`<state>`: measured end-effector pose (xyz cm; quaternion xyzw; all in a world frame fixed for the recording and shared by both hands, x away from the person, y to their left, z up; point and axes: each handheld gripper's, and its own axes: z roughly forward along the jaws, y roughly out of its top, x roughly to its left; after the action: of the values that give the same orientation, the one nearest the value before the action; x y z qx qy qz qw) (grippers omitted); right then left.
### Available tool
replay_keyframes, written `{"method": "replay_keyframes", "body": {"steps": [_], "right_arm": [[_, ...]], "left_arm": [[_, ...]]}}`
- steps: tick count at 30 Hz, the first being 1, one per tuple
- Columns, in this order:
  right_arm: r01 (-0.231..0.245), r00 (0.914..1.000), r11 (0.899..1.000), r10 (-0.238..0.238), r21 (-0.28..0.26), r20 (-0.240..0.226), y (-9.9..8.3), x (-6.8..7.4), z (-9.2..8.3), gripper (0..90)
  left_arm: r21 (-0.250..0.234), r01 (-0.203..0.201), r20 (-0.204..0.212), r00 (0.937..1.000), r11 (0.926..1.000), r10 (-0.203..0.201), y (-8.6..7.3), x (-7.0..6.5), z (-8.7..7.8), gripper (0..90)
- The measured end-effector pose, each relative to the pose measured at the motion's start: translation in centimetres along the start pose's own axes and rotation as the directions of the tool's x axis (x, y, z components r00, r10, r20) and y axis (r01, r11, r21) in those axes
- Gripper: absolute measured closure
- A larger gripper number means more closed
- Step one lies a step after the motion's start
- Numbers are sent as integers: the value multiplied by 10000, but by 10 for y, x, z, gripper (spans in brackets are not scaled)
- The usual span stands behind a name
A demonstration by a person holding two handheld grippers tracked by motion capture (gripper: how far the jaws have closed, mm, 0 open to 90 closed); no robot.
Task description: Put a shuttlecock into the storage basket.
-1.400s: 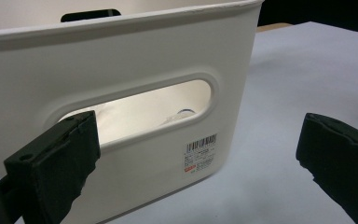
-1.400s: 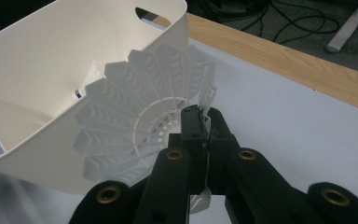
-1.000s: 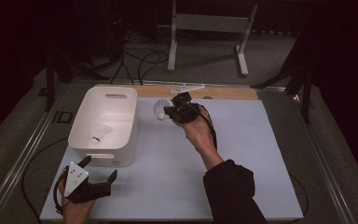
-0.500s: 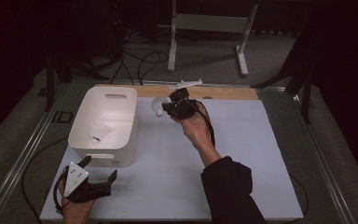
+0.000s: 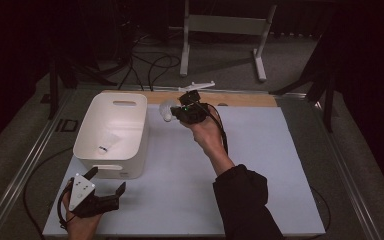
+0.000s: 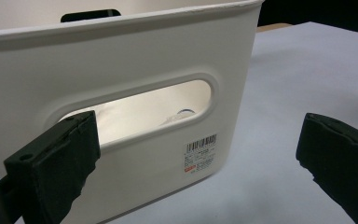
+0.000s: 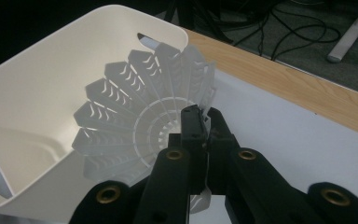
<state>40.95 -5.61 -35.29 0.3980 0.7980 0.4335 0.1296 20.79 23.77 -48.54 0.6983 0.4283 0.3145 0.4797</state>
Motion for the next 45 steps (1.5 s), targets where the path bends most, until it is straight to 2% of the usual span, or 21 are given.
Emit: {"method": "replay_keyframes", "body": {"steps": [16, 25, 45], "right_arm": [[-158, 9998, 9997, 156, -187, -95, 8, 0, 5, 893], [-221, 9997, 9995, 222, -215, 50, 15, 2, 7, 893], [-396, 9991, 9981, 387, -476, -193, 24, 5, 12, 893]], "left_arm": [[-8, -8, 5, 10000, 10000, 8, 0, 0, 0, 1], [-5, -14, 5, 10000, 10000, 14, 0, 0, 0, 2], [9, -18, 11, 10000, 10000, 18, 0, 0, 0, 1]]}}
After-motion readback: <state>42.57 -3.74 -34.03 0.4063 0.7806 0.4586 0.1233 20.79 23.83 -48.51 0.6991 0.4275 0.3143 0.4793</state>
